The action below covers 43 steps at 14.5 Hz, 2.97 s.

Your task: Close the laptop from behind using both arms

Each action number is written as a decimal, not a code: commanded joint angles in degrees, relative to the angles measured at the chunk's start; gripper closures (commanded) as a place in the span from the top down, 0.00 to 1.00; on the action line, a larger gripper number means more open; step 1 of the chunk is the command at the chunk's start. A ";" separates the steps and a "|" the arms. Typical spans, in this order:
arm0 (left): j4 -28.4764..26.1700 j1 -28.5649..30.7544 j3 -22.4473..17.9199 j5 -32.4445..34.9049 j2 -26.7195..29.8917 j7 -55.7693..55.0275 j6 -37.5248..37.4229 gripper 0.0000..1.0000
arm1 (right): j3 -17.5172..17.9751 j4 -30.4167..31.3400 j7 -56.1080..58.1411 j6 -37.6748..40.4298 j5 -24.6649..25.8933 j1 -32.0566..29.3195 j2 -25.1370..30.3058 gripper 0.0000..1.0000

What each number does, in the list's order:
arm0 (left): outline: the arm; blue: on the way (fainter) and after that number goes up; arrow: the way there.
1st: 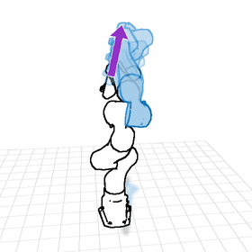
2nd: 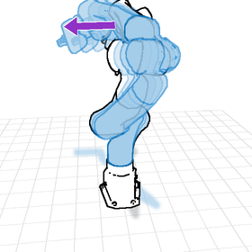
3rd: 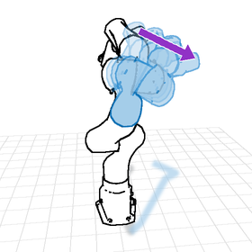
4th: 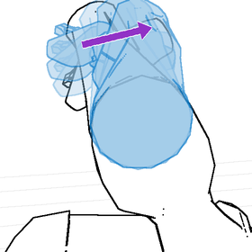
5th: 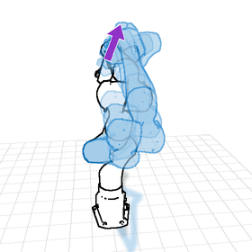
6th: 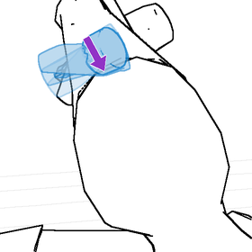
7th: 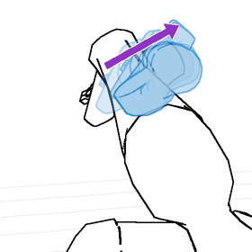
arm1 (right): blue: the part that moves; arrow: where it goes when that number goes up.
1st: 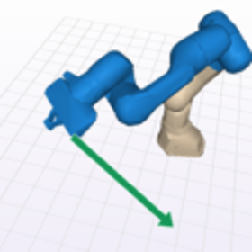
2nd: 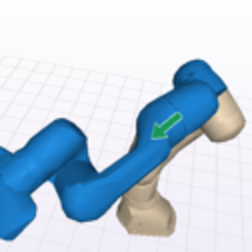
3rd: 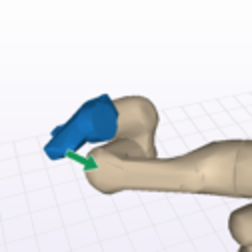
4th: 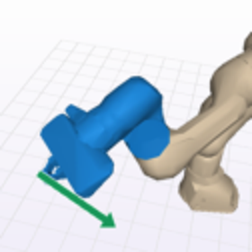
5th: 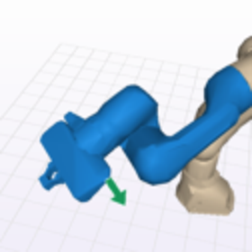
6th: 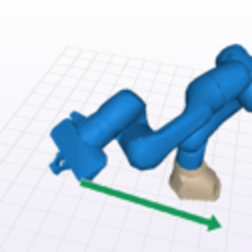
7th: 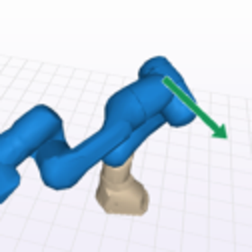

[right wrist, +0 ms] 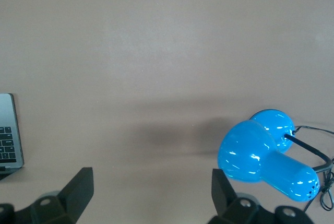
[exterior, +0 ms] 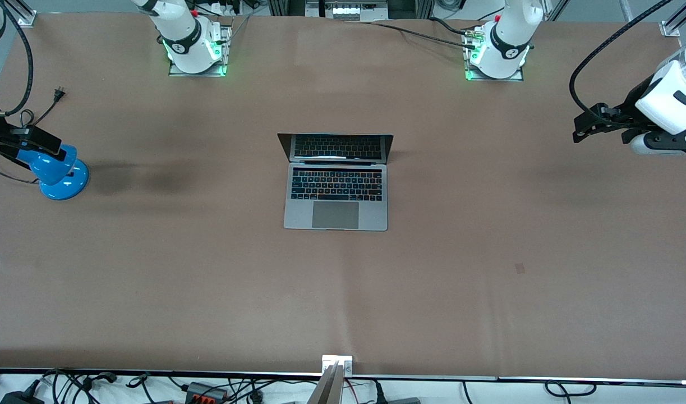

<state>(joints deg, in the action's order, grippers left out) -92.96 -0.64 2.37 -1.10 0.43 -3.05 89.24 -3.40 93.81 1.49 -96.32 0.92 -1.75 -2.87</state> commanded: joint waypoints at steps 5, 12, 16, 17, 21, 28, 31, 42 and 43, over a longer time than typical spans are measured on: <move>-0.12 0.02 -0.18 0.49 0.72 1.12 -0.56 1.00 | -0.03 -1.08 1.15 1.14 -0.48 0.08 -0.12 1.00; -0.03 0.20 -0.26 0.48 -1.65 0.15 -0.91 1.00 | 0.41 -2.04 1.06 1.22 -0.30 0.26 -0.21 1.00; 1.72 0.46 -0.26 1.01 -5.51 0.94 -0.83 1.00 | 0.23 -2.31 0.44 2.36 -0.74 0.08 -0.12 1.00; 2.51 0.46 -0.26 1.10 -6.05 0.86 -0.83 1.00 | 0.23 -2.31 0.62 2.45 -0.74 -0.09 -0.29 1.00; 6.21 0.46 -0.26 1.19 -9.21 0.86 -1.35 0.69 | 0.41 -1.87 0.44 5.87 -1.00 0.34 -0.47 1.00; 6.12 0.90 -0.26 0.66 -9.22 1.21 -7.68 0.01 | 0.41 -1.35 -0.52 6.32 -6.01 3.41 -1.43 0.07; 5.60 0.90 -0.18 0.49 -9.04 1.82 -8.56 0.01 | 0.41 -1.35 -6.41 9.21 -6.01 7.18 -2.92 0.00; -3.01 0.29 8.06 -3.99 -2.80 1.04 -10.41 0.01 | 0.85 4.09 -6.76 13.18 -20.34 20.20 -7.94 0.00; -3.36 0.38 9.91 -4.87 -2.71 0.25 -10.41 0.01 | 0.85 5.67 -7.37 11.96 -20.69 21.95 -7.94 0.00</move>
<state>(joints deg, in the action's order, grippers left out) -92.66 -0.61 9.00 -4.40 -5.45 -2.22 78.51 -2.17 96.42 -5.68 -82.85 -18.33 16.95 -11.41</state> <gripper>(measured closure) 0.987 0.991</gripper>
